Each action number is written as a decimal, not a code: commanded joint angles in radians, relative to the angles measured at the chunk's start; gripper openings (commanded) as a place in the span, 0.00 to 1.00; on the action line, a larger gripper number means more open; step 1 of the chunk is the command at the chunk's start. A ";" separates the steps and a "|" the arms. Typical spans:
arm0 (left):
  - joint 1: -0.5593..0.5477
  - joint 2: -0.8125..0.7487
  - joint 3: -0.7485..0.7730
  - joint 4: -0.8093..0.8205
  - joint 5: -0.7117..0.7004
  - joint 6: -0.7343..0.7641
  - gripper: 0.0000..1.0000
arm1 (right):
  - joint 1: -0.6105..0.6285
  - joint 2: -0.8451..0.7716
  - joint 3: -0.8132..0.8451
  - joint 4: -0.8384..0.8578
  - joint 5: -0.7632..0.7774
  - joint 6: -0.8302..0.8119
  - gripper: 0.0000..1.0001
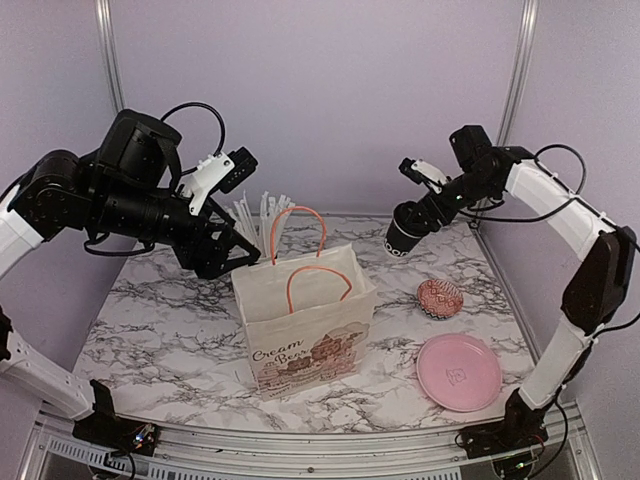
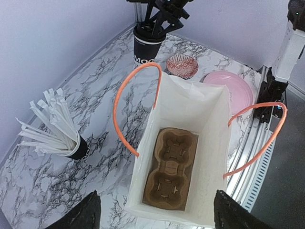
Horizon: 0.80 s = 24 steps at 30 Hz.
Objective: Pack the takeout coffee
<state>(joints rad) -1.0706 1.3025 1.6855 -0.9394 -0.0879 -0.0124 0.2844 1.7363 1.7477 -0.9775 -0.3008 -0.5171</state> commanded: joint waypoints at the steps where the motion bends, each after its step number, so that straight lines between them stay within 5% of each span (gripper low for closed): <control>1: 0.048 0.064 -0.022 -0.002 -0.002 -0.004 0.82 | 0.007 -0.117 0.006 0.059 -0.165 -0.030 0.60; 9: 0.139 0.202 0.029 -0.002 0.148 0.052 0.75 | 0.009 -0.320 -0.011 0.124 -0.391 -0.043 0.59; 17: 0.199 0.291 0.062 -0.007 0.216 0.084 0.47 | 0.029 -0.416 0.008 0.053 -0.696 -0.110 0.57; 24: 0.199 0.344 0.104 -0.015 0.314 0.106 0.18 | 0.179 -0.378 0.041 -0.033 -0.642 -0.219 0.55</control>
<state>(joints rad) -0.8703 1.6165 1.7439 -0.9459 0.1486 0.0731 0.3885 1.3285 1.7535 -0.9455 -0.9318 -0.6624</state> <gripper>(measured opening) 0.220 0.706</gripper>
